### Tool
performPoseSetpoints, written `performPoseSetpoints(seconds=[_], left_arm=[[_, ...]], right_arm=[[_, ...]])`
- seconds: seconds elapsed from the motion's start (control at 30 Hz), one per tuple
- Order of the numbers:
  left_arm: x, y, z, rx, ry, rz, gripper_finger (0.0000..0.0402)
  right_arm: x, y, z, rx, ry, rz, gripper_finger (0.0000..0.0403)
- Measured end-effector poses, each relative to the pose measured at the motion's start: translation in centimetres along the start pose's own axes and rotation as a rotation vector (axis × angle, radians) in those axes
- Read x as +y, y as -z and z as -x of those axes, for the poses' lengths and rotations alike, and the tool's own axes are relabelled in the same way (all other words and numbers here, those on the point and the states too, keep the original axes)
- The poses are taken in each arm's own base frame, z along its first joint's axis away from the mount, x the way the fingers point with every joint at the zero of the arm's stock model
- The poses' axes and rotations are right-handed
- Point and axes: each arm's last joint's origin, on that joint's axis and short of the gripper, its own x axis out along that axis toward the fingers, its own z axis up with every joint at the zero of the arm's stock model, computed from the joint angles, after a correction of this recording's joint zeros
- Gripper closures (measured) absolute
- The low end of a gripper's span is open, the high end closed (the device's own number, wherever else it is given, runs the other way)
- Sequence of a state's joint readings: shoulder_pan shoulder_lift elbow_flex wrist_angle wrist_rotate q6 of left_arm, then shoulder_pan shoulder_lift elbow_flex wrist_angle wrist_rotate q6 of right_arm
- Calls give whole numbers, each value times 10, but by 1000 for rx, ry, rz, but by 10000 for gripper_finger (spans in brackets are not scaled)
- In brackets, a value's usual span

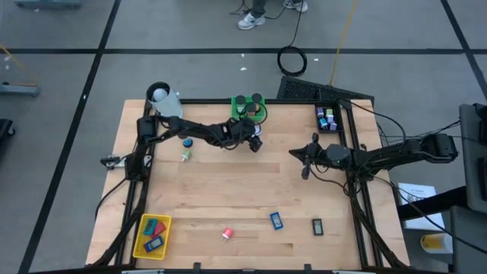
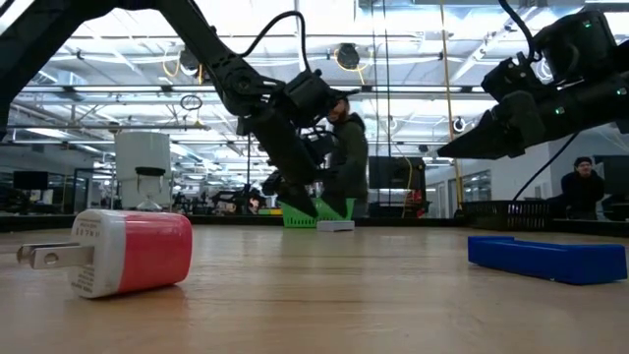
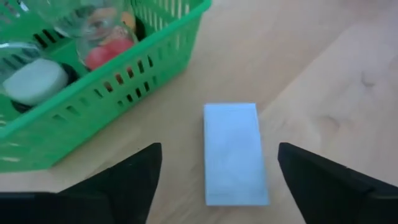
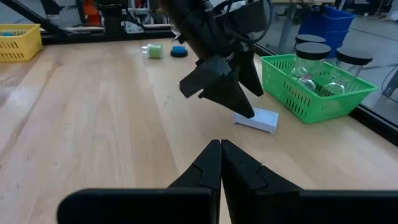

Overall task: Pick & Place Office items
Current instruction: Put the white timer into the yellow basket

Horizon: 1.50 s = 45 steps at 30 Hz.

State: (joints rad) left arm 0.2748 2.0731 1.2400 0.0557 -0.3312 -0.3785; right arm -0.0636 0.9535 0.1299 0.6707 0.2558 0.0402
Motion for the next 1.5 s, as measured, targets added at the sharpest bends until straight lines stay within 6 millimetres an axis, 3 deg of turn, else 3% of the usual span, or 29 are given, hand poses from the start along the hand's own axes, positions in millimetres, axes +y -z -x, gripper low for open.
performPoseSetpoints(seconds=[0.2, 0.53, 0.87, 1.0, 1.33, 1.5], left_arm=[[-1, 2, 0, 16, 16, -36, 134], [-2, 6, 1, 67, 48, -54, 191], [-9, 7, 22, 159, 75, -126, 240], [-13, 1, 30, 120, 94, -93, 216], [-7, -6, 27, 52, 32, -97, 101], [-5, -6, 14, 43, 114, -95, 84]], right_arm=[[0, -1, 0, -6, 0, -1, 403], [0, -1, 0, -7, 0, 2, 403], [0, -1, 0, -6, 0, 7, 403], [0, -1, 0, -6, -4, 25, 403], [1, -1, 0, -6, -31, 27, 403], [1, -1, 0, -5, -31, 27, 403]])
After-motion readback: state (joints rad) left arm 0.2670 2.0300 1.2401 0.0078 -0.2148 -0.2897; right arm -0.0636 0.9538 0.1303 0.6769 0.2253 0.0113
